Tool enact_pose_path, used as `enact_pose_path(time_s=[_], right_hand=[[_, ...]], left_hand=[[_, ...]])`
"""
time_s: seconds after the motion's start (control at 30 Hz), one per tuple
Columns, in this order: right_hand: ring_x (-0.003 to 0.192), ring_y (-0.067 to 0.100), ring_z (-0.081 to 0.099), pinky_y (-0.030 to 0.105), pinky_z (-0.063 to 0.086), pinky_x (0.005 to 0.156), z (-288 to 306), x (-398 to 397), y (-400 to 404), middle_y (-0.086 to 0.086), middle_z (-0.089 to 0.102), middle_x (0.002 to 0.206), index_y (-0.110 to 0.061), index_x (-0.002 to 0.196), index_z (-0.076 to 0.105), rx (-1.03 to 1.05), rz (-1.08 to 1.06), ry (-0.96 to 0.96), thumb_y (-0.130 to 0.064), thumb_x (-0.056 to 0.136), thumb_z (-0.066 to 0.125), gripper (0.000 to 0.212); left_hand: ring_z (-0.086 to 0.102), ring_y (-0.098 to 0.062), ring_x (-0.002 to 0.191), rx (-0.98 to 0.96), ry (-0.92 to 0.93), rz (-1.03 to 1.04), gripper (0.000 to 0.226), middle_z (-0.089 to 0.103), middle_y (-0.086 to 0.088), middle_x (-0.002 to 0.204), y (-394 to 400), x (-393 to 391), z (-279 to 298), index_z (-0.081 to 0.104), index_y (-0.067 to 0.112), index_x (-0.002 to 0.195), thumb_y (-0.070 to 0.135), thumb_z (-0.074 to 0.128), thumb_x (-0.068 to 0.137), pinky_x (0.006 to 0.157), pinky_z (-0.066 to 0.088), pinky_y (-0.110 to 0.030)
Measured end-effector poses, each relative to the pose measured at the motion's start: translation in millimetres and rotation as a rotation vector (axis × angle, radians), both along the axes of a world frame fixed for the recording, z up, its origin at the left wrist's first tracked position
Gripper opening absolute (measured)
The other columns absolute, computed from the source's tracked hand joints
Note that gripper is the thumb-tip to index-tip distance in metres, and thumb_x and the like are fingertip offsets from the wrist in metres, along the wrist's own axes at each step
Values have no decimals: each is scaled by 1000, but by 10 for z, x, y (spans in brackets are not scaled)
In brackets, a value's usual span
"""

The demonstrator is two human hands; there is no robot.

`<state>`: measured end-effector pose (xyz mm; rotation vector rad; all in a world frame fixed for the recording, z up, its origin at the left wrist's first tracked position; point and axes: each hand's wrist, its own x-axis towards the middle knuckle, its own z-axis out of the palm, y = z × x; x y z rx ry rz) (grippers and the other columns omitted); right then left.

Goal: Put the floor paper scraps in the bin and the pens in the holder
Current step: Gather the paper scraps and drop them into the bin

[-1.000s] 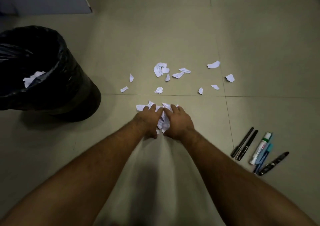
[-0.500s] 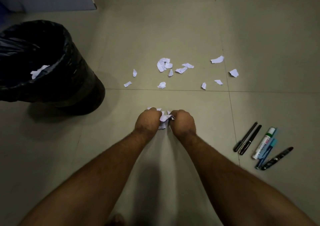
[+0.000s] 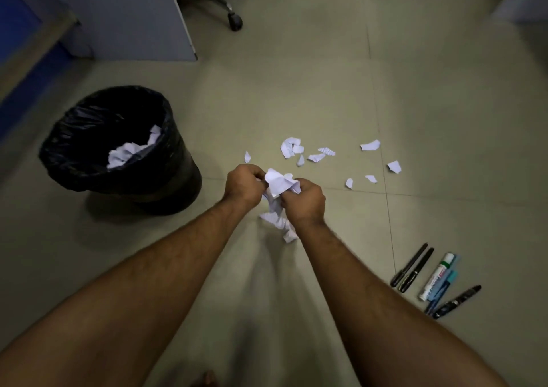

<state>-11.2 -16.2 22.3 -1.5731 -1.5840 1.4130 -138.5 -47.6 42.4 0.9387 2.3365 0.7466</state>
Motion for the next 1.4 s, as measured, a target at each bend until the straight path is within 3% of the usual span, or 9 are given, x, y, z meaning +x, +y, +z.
enact_pose_path(time_s=[0.13,0.23,0.4,0.53,0.67,0.8,0.97,1.1,1.4], right_hand=[[42,1,51,9,31,39,651,-352,94,-9,55,41,-13,68,59,35,64,82,-17,86,62,19],[39,2,51,15,36,40,1045,-737,66,-6,59,45,-21,60,56,68,98,150,-17,85,62,26],[68,23,70,29,55,61,1424,-1517,-14,2,71,66,-16,74,70,97,154,188,-35,77,69,19],[71,24,71,45,61,69,1428,-2240,-171,4,73,71,-16,77,71,47,215,195,-39,67,72,25],[82,26,71,35,60,75,1457,-2710,-369,5,75,83,-18,85,74,85,281,56,-48,78,65,32],[82,26,65,27,47,67,1426,-2859,-473,9,71,89,-9,96,72,153,407,-29,-23,88,63,18],[125,27,55,28,43,100,1373,-2905,-498,8,60,134,-11,135,55,160,492,-133,-9,89,59,46],[118,20,60,21,43,94,1363,-2820,-433,-1,65,129,-24,130,63,185,475,-71,-13,90,54,42],[84,18,70,41,58,81,1172,-2318,-187,-4,75,87,-30,96,71,165,144,183,-24,80,57,23]], left_hand=[[65,-26,74,66,64,56,17,72,-11,79,61,-331,628,72,16,75,1,62,72,64,48,-24],[69,-29,75,120,86,124,16,73,-13,76,8,-671,1009,69,14,71,0,63,67,67,56,-30],[68,-27,85,218,166,353,13,73,-9,85,-186,-1349,1498,75,12,81,3,65,78,83,55,-29],[67,-30,90,199,195,487,13,73,-11,90,-494,-1883,1533,72,16,78,8,63,83,77,50,-27],[67,-31,87,167,146,603,17,73,-11,96,-716,-2255,1348,71,16,78,9,57,85,75,50,-28],[64,-30,97,144,121,624,22,71,-11,111,-812,-2398,1203,74,10,103,8,57,89,79,47,-28],[59,-31,117,149,128,665,36,65,-9,126,-835,-2464,1166,69,16,118,6,55,87,97,48,-32],[66,-25,103,211,140,552,28,73,-4,108,-713,-2376,1208,75,18,98,4,55,84,90,53,-30],[69,-21,87,289,189,296,16,75,-4,90,-299,-2068,1292,76,16,92,13,64,81,82,54,-26]])
